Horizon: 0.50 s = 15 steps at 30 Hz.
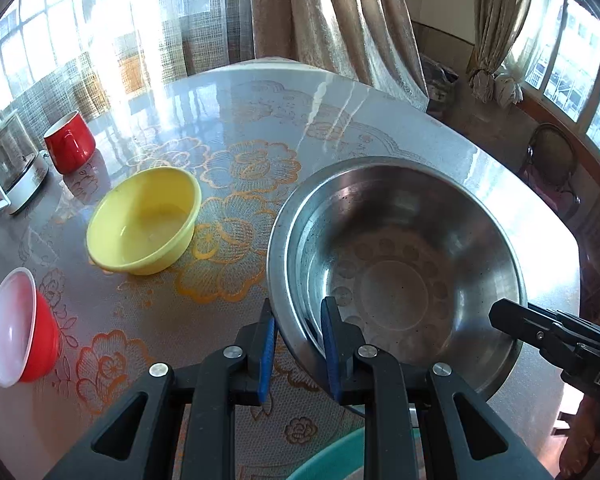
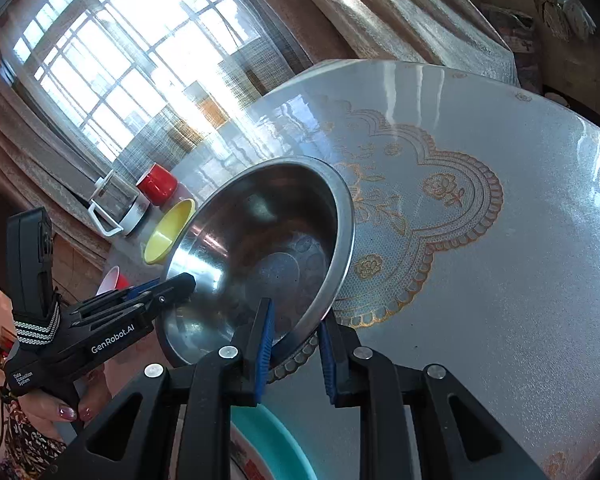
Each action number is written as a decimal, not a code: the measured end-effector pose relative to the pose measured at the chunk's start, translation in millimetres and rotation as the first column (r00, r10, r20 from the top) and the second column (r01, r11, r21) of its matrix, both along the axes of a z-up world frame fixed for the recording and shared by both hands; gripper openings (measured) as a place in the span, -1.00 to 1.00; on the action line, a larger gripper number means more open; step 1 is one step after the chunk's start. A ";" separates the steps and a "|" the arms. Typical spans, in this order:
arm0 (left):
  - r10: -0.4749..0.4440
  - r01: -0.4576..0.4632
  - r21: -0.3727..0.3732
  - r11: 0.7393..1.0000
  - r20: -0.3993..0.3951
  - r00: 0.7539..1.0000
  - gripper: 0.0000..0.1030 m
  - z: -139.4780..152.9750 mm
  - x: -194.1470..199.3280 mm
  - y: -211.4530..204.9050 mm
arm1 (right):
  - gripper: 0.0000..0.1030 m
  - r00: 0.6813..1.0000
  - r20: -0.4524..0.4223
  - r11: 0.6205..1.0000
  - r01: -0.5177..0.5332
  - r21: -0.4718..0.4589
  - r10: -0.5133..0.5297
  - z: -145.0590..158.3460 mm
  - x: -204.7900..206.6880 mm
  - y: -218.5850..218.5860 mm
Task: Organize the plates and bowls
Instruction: 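Carry the steel bowl with the right tool beside the plate stack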
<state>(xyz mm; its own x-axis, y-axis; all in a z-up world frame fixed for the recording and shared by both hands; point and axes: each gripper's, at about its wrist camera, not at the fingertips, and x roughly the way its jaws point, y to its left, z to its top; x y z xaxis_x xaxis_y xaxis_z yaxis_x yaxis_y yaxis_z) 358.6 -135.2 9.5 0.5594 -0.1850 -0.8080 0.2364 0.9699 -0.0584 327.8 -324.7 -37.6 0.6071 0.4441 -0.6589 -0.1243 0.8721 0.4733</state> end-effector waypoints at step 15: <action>0.078 -0.068 -0.105 0.992 0.093 0.993 -0.58 31.8 -66.0 46.2 | -0.59 0.999 0.037 0.999 -0.038 0.022 0.037 26.1 -42.7 25.5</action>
